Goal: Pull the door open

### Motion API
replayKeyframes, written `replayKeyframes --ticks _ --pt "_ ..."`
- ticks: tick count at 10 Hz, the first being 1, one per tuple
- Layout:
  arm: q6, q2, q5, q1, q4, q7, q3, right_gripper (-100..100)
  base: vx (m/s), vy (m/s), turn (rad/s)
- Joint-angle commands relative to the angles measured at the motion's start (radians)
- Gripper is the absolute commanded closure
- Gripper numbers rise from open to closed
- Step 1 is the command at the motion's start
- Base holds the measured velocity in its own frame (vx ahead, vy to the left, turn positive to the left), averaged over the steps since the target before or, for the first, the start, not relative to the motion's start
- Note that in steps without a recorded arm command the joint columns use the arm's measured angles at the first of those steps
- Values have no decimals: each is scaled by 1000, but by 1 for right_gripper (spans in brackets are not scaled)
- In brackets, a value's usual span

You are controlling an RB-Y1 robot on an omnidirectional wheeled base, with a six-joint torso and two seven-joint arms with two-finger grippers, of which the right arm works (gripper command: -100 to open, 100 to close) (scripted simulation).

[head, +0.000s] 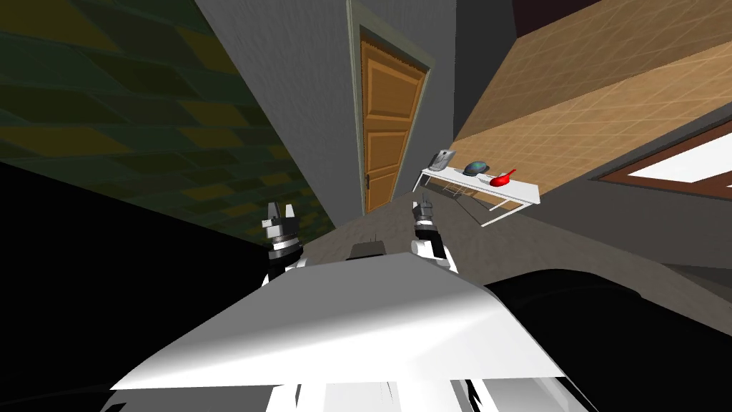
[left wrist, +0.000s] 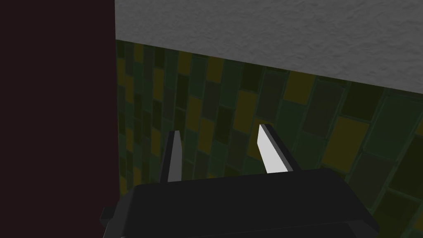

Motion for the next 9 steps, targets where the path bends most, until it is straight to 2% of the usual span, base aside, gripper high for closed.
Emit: replayKeyframes --ticks 1,9 --pt "32 -6 -44 -8 23 17 -20 -100 94 -18 103" --pt "183 -26 -271 -50 164 113 -117 -100 95 -15 92"
